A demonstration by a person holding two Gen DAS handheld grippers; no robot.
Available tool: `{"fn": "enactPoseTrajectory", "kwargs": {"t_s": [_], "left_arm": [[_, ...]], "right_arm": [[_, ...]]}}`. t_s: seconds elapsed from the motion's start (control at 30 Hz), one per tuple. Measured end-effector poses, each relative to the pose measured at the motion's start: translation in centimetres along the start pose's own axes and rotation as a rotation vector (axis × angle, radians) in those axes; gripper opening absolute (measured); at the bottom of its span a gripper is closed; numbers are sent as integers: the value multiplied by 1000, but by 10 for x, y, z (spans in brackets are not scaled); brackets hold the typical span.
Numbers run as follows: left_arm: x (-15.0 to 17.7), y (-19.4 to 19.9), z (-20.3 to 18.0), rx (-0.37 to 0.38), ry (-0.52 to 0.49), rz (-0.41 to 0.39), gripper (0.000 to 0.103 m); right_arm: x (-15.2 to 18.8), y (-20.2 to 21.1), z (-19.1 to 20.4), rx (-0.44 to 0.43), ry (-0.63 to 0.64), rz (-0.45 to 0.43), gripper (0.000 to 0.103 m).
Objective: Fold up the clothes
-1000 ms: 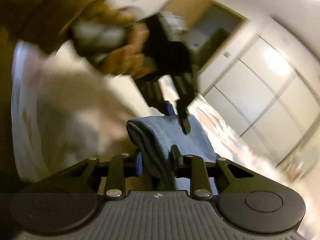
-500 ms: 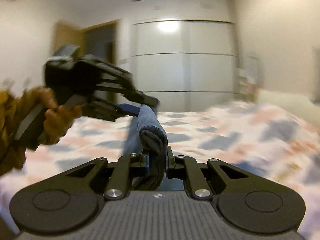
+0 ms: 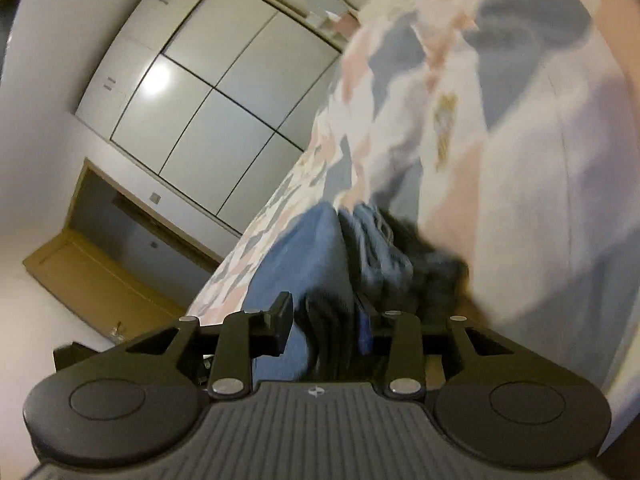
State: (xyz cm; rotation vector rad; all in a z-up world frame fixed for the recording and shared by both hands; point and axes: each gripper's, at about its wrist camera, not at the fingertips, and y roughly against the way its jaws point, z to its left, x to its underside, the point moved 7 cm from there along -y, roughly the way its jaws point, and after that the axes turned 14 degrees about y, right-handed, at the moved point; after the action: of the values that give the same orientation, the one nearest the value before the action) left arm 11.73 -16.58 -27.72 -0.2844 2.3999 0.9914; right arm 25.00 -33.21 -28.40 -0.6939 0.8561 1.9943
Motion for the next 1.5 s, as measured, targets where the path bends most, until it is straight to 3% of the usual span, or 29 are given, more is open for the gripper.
{"fn": "enactPoseTrajectory", "kwargs": {"t_s": [0.03,0.1,0.17,0.3,0.4,0.47,0.6,0.67,0.73,0.8,0.9,0.93,0.97,1.0,1.13,1.17,1.3,1.33,1.5], "left_arm": [[0,1,-1,-1,-8,-3,19],[-2,1,-8,12,-27,-2,19],[-5,-3,-16,24,-48,-8,19],[-6,-21,-24,17,-78,-2,19],[0,-36,-18,-29,-105,10,7],[-3,-32,-21,-18,-110,2,7],[-7,-28,-29,-22,-171,-18,8],[-5,-42,-24,-10,-145,8,7],[-2,-52,-21,-17,-138,12,3],[-2,-53,-19,-43,-145,6,3],[-4,-49,-14,-59,-145,12,3],[-5,-48,-13,-57,-140,14,3],[-5,-46,-13,-59,-142,15,3],[-5,-46,-14,-62,-146,16,3],[-5,-46,-22,-60,-168,15,3],[-6,-46,-25,-55,-175,14,3],[-23,-48,-29,-59,-205,-29,4],[-29,-50,-26,-58,-195,-33,0],[-51,-78,-9,-67,-150,-20,3]], "right_arm": [[-8,-9,2,8,14,16,23],[-17,-3,8,27,75,6,15],[-24,16,21,44,160,-16,14],[-20,41,29,98,195,-35,14],[-4,26,-3,170,112,21,12],[3,22,-13,216,96,11,12],[-10,31,11,204,167,-69,12],[-5,29,-1,258,156,-42,11],[12,19,-32,314,63,-8,11],[20,12,-46,328,11,0,12],[7,8,-27,327,108,31,17],[2,9,-22,331,135,46,23],[-3,10,-17,345,161,53,40],[-8,13,-10,372,210,36,43],[-21,31,27,444,434,-46,43],[-20,31,37,421,487,-39,38],[5,-3,27,422,552,124,0],[9,-9,16,432,529,144,0],[11,-19,-8,393,481,175,0]]}}
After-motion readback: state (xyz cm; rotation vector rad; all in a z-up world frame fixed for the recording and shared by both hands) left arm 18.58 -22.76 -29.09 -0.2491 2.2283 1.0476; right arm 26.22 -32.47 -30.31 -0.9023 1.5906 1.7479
